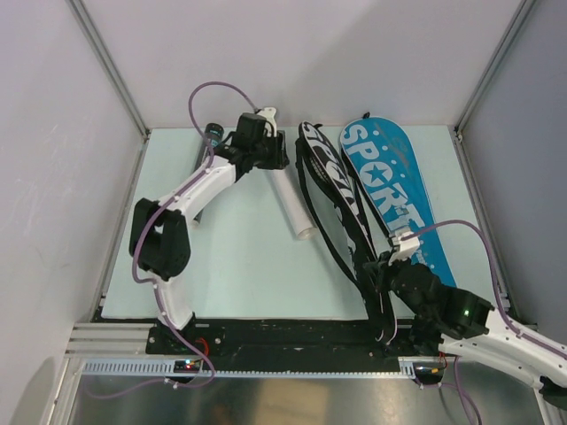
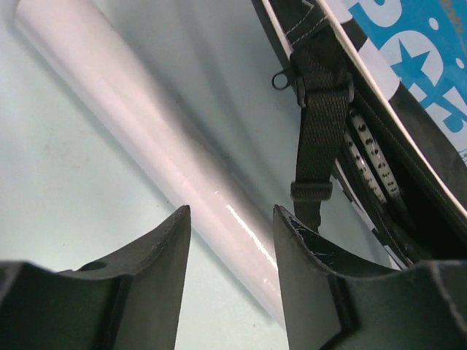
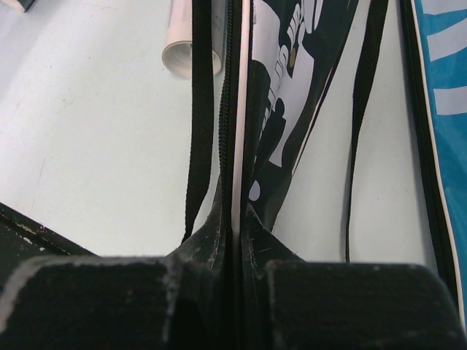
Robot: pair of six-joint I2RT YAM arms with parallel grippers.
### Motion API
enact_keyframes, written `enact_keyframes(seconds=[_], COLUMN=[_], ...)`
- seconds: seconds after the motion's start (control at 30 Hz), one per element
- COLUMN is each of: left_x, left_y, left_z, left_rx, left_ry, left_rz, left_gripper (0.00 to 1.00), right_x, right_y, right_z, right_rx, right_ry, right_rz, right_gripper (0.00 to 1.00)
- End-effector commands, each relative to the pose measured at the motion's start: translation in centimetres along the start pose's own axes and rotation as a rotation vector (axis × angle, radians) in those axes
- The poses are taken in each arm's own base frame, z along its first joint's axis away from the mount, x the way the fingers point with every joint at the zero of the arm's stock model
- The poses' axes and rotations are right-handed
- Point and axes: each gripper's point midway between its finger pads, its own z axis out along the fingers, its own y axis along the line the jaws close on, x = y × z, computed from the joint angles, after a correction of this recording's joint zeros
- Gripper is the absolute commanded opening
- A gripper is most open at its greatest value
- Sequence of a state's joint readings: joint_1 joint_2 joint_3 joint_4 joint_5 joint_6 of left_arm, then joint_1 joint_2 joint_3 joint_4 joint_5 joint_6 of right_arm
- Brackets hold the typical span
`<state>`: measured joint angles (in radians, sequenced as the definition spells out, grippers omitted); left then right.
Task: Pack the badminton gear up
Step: Adjust the racket bag at the center of the board.
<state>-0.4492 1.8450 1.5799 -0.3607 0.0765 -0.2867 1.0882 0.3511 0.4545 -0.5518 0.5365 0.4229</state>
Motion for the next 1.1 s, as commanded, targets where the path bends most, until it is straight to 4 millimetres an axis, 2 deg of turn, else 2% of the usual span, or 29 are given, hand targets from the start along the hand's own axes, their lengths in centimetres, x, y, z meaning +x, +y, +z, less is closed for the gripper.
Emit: enact_keyframes(seconds=[0.0,0.1,0.23,0.43,0.6,0.77,0.83,0.93,0.97,1.07], left_x=[-2.3,-2.0,-1.5,0.1,0.7,1.0,1.2,0.1,-0.5,-2.7], left_y=[-2.4,-4.0,-5.1,-5.2,-5.8,-5.0,-4.8,-4.3,-3.7,-0.5], left_z=[1.2,1.6,1.7,3.1,3.2,3.7,4.0,3.6,3.3,2.1], left_rx=[0.119,0.212,0.283,0.307,0.348,0.307,0.3,0.271,0.24,0.132], left_ry=[-0.032,-0.007,0.008,0.04,0.048,0.046,0.048,0.018,0.001,-0.059], left_rz=[0.053,0.058,0.052,0.023,-0.005,-0.014,-0.017,-0.027,-0.049,-0.196], left_gripper=[0.53,0.54,0.56,0.56,0.57,0.57,0.52,0.16,0.08,0.01], right_x=[-3.1,-3.3,-3.7,-4.1,-4.0,-4.1,-4.0,-3.6,-3.3,-2.8], right_y=[0.7,0.4,0.3,0.7,0.8,0.9,0.8,0.4,0.3,0.3], right_z=[-0.5,-0.7,-0.9,-0.9,-0.8,-1.1,-1.2,-1.2,-1.2,-1.2], right_rx=[-0.027,-0.02,-0.023,-0.043,-0.043,-0.055,-0.054,-0.041,-0.036,-0.038], right_ry=[-0.109,-0.118,-0.132,-0.141,-0.134,-0.14,-0.139,-0.124,-0.114,-0.095], right_rz=[0.087,0.091,0.095,0.106,0.109,0.128,0.131,0.126,0.122,0.112], right_gripper=[0.0,0.0,0.0,0.0,0.0,0.0,0.0,0.0,0.0,0.0])
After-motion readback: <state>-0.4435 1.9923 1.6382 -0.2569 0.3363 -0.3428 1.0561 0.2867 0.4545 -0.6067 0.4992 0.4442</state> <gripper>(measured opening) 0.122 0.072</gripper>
